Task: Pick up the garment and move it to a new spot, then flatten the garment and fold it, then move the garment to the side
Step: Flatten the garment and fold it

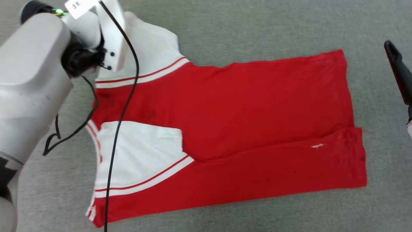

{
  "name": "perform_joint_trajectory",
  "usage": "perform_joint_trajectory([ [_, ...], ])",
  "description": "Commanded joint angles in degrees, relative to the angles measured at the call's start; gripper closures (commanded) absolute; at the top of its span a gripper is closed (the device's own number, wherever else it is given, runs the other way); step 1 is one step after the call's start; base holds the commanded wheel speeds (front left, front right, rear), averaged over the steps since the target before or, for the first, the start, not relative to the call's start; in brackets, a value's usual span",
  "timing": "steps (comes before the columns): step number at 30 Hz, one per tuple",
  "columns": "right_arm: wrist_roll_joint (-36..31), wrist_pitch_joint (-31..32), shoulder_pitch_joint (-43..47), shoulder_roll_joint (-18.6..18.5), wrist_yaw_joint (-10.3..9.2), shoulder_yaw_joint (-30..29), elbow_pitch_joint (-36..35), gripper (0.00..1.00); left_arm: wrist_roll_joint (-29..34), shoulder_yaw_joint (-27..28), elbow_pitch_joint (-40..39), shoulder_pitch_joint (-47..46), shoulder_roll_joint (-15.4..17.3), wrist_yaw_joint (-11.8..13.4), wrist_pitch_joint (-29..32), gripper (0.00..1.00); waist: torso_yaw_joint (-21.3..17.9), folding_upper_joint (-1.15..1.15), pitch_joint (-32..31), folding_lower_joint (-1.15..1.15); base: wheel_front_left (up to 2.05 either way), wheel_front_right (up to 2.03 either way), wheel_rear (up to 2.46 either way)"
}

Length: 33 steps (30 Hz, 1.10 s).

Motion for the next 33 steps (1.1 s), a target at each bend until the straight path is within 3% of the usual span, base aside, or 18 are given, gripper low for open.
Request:
perform_joint_trajectory([
  [1, 2.8, 4.8, -1.8, -2.5, -0.05, 1.9, 1.8, 0.00, 0.2, -0.7, -1.4, 1.4, -0.1, -0.2, -1.3, 1.00, 2.2, 0.00, -1.9, 0.00, 0.00, 0.00, 0.00],
  [3, 6.1, 11.1, -3.7, -5.7, -0.06, 4.1, 3.9, 0.00, 0.7, -1.5, -3.3, 1.6, -0.1, -0.2, -2.8, 1.00, 3.3, 0.00, -2.5, 0.00, 0.00, 0.00, 0.00],
  [4, 6.1, 11.1, -3.7, -5.7, -0.06, 4.1, 3.9, 0.00, 0.7, -1.5, -3.3, 1.6, -0.1, -0.2, -2.8, 1.00, 3.3, 0.00, -2.5, 0.00, 0.00, 0.00, 0.00],
  [9, 12.4, 24.3, -9.3, -10.5, -0.05, 9.3, 9.9, 0.00, 1.5, -3.2, -7.9, 2.6, 0.4, -0.3, -6.0, 1.00, 5.2, 0.00, -3.0, 0.00, 0.00, 0.00, 0.00],
  [16, 14.6, 36.3, -18.1, -11.8, -0.05, 16.3, 19.4, 0.00, 2.3, -4.0, -13.0, 2.7, 0.7, -0.3, -9.2, 1.00, 7.6, 0.00, -1.8, 0.00, 0.00, 0.00, 0.00],
  [25, 13.7, 36.9, -24.7, -8.4, -0.05, 20.7, 30.5, 0.00, 3.4, -3.1, -17.7, 2.7, 0.6, 0.9, -12.9, 1.00, 10.0, 0.00, 1.5, 0.00, 0.00, 0.00, 0.00],
  [33, 14.8, 33.7, -23.6, -5.3, 0.04, 27.8, 36.6, 0.00, 2.9, -1.4, -19.9, 5.8, 1.0, 3.3, -18.4, 1.00, 10.5, 0.00, 3.1, 0.00, 0.00, 0.00, 0.00],
])
